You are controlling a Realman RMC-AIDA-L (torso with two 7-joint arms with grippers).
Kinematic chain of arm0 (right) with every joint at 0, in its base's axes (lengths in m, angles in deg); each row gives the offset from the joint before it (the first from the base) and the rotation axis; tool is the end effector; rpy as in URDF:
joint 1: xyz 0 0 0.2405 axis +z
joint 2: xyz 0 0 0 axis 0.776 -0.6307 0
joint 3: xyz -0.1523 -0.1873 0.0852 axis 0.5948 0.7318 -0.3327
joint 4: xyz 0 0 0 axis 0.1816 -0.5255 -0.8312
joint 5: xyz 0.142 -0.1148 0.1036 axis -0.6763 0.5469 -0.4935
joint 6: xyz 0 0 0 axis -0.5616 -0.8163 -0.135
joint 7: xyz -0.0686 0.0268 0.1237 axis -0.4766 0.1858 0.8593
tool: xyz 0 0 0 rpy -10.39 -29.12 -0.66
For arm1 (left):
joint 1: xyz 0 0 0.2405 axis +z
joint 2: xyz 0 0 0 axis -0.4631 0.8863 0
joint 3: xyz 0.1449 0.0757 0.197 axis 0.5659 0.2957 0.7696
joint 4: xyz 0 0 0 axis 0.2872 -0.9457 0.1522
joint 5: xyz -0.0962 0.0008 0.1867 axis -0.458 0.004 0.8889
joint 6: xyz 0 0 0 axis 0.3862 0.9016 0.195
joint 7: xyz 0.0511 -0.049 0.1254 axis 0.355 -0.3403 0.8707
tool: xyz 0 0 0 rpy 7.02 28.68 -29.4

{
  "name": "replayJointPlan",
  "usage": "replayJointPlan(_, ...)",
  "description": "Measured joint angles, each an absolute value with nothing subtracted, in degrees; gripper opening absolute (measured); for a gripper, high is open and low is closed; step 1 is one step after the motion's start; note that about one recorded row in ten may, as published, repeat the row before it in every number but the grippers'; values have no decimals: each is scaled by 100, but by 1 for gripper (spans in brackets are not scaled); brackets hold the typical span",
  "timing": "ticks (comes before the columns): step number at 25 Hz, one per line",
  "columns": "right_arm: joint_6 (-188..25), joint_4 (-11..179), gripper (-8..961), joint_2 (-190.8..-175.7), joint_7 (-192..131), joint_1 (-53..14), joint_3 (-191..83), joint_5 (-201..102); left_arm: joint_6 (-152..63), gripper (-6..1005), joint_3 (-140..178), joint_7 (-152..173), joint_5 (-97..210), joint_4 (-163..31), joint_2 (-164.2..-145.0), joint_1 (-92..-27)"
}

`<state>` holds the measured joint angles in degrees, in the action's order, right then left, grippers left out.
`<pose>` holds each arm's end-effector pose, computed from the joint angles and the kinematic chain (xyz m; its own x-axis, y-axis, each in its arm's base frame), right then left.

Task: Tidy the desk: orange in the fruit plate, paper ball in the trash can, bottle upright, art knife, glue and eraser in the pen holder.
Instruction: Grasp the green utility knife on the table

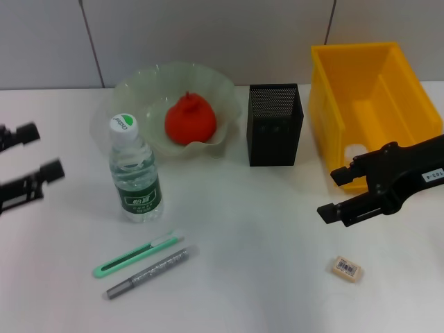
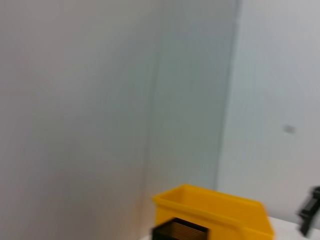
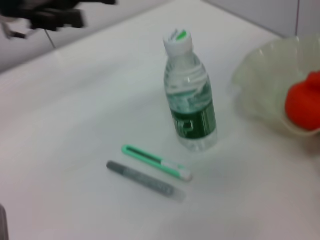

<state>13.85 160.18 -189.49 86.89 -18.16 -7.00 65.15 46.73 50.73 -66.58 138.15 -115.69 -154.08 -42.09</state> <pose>0.1735 0.3379 0.0606 0.8991 -0.4304 -0.0798 -0.4377 -0.8850 -0.1590 -0.2970 0.2807 0.1072 0.7239 0.1117 0.6808 0.4670 -0.8057 -0.3643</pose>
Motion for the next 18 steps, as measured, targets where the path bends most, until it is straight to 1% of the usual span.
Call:
replayJointPlan(1, 1380, 16128, 803, -18949, 8867, -1794, -576, 6596, 4673, 790, 5073, -6658, 13815, -11569, -15408, -4209)
replayJointPlan(2, 1382, 16219, 803, -18949, 9036, -1756, -459, 6666, 5072, 789, 5101, -6349, 13879, -11487, -15344, -4036)
replayJointPlan(6, 1375, 16385, 802, -18952, 9568, -1548, -85, 6872, 5111, 787, 5091, -6212, 14220, -11479, -15407, -3912)
replayJointPlan(7, 1369, 16376, 802, -18954, 9671, -1483, -28, 6970, 5027, 787, 5058, -6188, 14517, -11529, -15501, -3878)
replayJointPlan(9, 1317, 16265, 802, -18957, 9750, -1421, 0, 7132, 4940, 786, 5052, -6197, 14722, -11630, -15561, -3878)
replayJointPlan(10, 1292, 16213, 802, -18959, 9749, -1422, 1, 7155, 4940, 785, 5052, -6197, 14722, -11630, -15561, -3878)
replayJointPlan(13, 1214, 16084, 801, -18960, 9626, -1510, -44, 7163, 4749, 777, 5076, -6486, 15389, -12188, -15730, -3987)
replayJointPlan(14, 1204, 16062, 801, -18960, 9561, -1557, -64, 7162, 4727, 774, 5097, -6611, 15556, -12354, -15760, -4027)
replayJointPlan(16, 1197, 16035, 801, -18964, 9404, -1682, -87, 7132, 4727, 766, 5097, -6611, 15556, -12354, -15760, -4027)
replayJointPlan(17, 1189, 16028, 801, -18968, 9141, -1852, -94, 7006, 4706, 762, 5133, -6808, 15790, -12594, -15788, -4086)
replayJointPlan(18, 1189, 16028, 801, -18968, 9141, -1852, -94, 7006, 4706, 759, 5133, -6808, 15790, -12594, -15788, -4086)
